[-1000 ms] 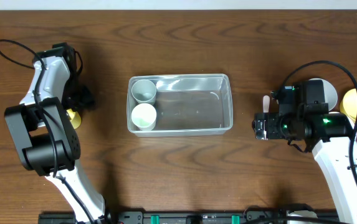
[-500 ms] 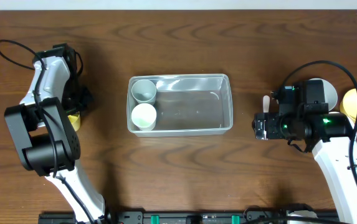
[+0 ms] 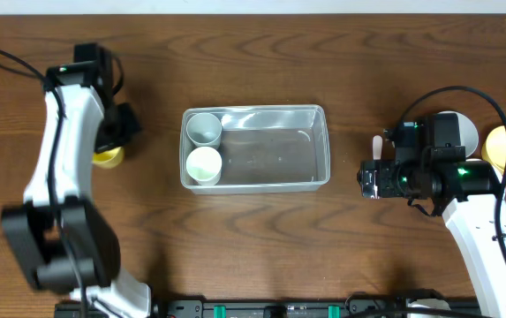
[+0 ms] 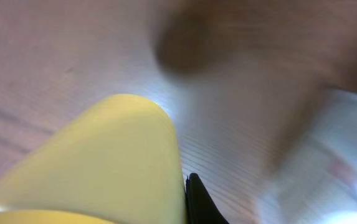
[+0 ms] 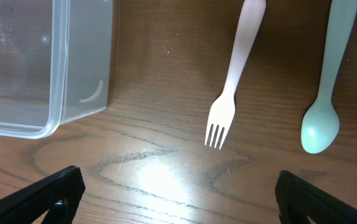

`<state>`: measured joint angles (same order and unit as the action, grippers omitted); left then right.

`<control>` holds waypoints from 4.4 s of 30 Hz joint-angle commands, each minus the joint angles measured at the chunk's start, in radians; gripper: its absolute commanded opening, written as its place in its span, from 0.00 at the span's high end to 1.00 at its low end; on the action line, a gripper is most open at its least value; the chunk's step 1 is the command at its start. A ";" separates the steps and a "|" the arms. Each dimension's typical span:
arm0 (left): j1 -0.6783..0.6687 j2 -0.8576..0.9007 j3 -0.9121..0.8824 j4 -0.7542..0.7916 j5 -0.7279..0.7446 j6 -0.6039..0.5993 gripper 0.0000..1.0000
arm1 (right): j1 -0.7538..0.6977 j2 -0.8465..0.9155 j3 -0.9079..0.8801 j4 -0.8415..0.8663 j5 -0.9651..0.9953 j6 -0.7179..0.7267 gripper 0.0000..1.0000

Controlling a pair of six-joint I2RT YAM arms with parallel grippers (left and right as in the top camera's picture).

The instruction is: Pack container

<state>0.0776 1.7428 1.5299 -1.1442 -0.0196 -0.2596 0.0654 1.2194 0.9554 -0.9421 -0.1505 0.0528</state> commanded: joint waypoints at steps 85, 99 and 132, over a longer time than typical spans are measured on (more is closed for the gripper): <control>-0.581 0.199 0.058 0.084 0.081 0.229 0.61 | -0.006 0.004 0.014 -0.005 -0.011 0.014 0.01; -0.581 0.192 0.058 0.076 0.080 0.230 0.55 | -0.006 0.004 0.014 -0.004 -0.011 0.014 0.01; -0.007 -0.357 -0.009 -0.039 0.162 0.063 0.32 | -0.284 0.208 0.424 -0.049 0.255 -0.006 0.01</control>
<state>0.0616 1.3823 1.5505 -1.1912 0.0956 -0.1864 -0.1669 1.3296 1.3796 -0.9897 0.0811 0.0929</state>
